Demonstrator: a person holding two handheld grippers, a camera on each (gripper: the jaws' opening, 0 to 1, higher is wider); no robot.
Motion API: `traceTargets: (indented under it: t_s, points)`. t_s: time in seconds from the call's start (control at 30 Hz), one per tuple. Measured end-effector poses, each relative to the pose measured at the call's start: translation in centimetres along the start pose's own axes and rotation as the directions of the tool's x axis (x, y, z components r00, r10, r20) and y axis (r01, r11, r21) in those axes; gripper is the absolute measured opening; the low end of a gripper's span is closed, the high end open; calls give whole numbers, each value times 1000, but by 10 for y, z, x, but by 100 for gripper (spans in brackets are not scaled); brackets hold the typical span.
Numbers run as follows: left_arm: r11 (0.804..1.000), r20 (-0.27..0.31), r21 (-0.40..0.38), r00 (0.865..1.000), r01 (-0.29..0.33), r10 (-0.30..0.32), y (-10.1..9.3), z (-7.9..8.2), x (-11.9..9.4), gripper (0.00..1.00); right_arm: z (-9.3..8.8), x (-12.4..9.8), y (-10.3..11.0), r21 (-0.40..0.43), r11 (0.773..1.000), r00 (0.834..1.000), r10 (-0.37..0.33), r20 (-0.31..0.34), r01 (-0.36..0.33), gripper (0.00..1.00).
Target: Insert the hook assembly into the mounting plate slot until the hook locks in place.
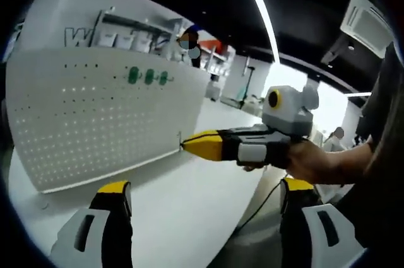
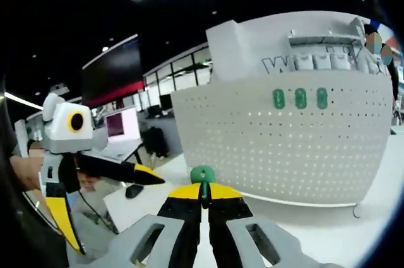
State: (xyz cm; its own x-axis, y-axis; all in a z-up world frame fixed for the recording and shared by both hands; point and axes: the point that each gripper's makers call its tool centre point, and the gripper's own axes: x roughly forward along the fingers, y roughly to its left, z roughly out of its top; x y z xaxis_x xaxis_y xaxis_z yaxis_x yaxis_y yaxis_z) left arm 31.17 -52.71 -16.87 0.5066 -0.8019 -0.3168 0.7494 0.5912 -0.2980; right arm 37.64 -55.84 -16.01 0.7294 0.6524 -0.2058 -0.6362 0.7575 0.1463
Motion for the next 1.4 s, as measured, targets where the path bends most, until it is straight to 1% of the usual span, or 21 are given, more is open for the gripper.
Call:
traceTargets:
  t_s: [0.13, 0.2, 0.33, 0.47, 0.5, 0.6, 0.77, 0.87, 1.03, 1.17, 1.4]
  points:
    - [1000, 5, -10, 1000, 7, -7, 0, 2, 3, 100, 1, -1, -15, 5, 1000, 1000, -30, 5, 30, 0]
    - [1000, -1, -11, 1000, 13, -13, -2, 3, 5, 100, 2, -1, -20, 5, 999, 999, -42, 9, 42, 0]
    - [1000, 16, -18, 1000, 13, -12, -5, 6, 5, 100, 3, -1, -37, 1, 997, 997, -79, 16, 79, 1]
    - [1000, 24, -11, 1000, -5, 6, -3, 6, 3, 100, 6, -3, -57, 14, 991, 990, -134, 32, 134, 1]
    - [1000, 21, -10, 1000, -10, 10, -2, 5, 3, 100, 7, -4, -64, 8, 988, 987, -157, 40, 157, 1]
    - [1000, 18, -20, 1000, -14, 14, -3, 2, 1, 100, 12, -6, -78, 9, 981, 979, -194, 56, 194, 1]
    - [999, 25, -36, 999, -32, 33, 4, 3, -4, 100, 25, -7, -108, -7, 966, 961, -259, 95, 260, 1]
    - [998, 28, -46, 999, -41, 42, 8, 5, -6, 100, 27, -7, -122, 5, 960, 955, -280, 98, 281, 1]
    - [997, 23, -43, 998, -58, 59, 16, 5, -8, 100, 32, -7, -143, 11, 944, 938, -329, 113, 330, 1]
    - [996, 28, -49, 997, -70, 72, 21, 8, -10, 100, 41, -9, -163, 17, 928, 918, -371, 138, 372, 1]
    - [995, 25, -57, 997, -76, 77, 26, 10, -8, 100, 57, -6, -188, 11, 908, 893, -415, 174, 419, 1]
